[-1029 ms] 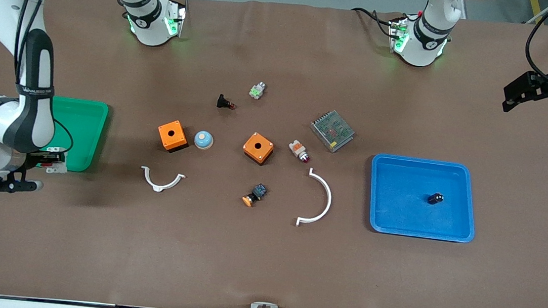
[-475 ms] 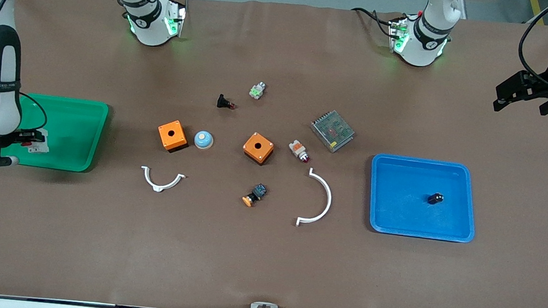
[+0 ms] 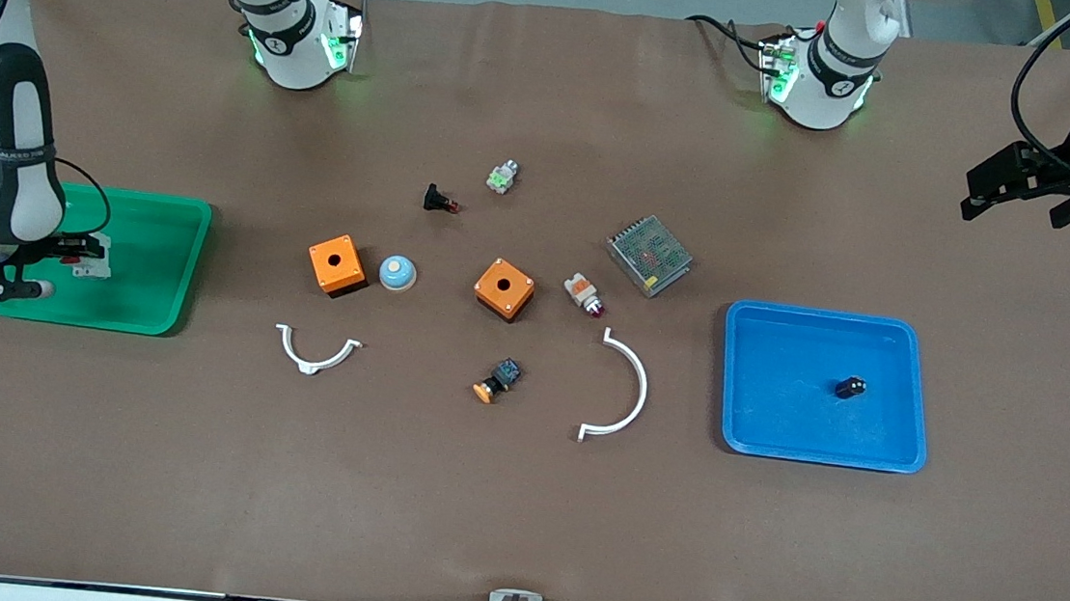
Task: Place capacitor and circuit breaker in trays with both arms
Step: 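Lower the white-red breaker into the green tray with the right gripper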
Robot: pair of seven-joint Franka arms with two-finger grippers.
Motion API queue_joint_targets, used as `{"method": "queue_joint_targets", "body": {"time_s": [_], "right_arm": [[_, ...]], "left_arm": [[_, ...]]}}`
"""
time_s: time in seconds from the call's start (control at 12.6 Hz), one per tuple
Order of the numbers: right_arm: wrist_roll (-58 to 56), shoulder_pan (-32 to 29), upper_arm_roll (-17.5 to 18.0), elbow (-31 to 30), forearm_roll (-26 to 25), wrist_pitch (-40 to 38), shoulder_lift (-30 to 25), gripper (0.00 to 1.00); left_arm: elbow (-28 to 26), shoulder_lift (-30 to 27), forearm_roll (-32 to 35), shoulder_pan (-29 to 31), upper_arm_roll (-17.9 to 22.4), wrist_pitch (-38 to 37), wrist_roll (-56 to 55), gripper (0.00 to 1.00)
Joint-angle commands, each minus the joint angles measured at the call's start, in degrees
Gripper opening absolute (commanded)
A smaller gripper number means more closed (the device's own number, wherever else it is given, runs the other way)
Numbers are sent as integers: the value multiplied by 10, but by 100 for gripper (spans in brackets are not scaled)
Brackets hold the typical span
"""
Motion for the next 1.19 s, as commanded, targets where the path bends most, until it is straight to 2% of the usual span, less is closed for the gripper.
{"method": "queue_joint_targets", "body": {"time_s": [0.0, 0.47, 0.55, 0.63, 0.71, 0.79, 0.87, 1.03, 1.11], "right_arm": [[2, -20, 8, -29, -6, -5, -34, 5], [7, -30, 8, -40, 6, 5, -29, 6], [7, -28, 9, -41, 7, 18, -26, 11], [11, -25, 9, -39, 14, 31, -19, 20], [14, -24, 10, -39, 23, 46, -11, 21], [15, -22, 12, -39, 33, 55, -4, 28], [15, -21, 12, -36, 38, 56, 0, 38], [15, -21, 12, -33, 39, 54, -1, 99], [15, -21, 12, -29, 39, 49, -3, 100]], "left_arm": [[18, 12, -5, -1, 3, 3, 5, 100], [19, 12, -5, 0, 2, -3, 3, 100], [19, 12, -5, 1, 3, -3, 6, 100], [19, 12, -5, 1, 3, -3, 6, 100], [19, 11, -7, 1, 3, -2, 5, 100], [19, 11, -9, 1, 3, -2, 5, 100], [19, 11, -10, 1, 4, 0, 5, 100], [17, 11, -9, 1, 5, 1, 6, 100], [17, 11, -9, 1, 5, 1, 6, 100]]}}
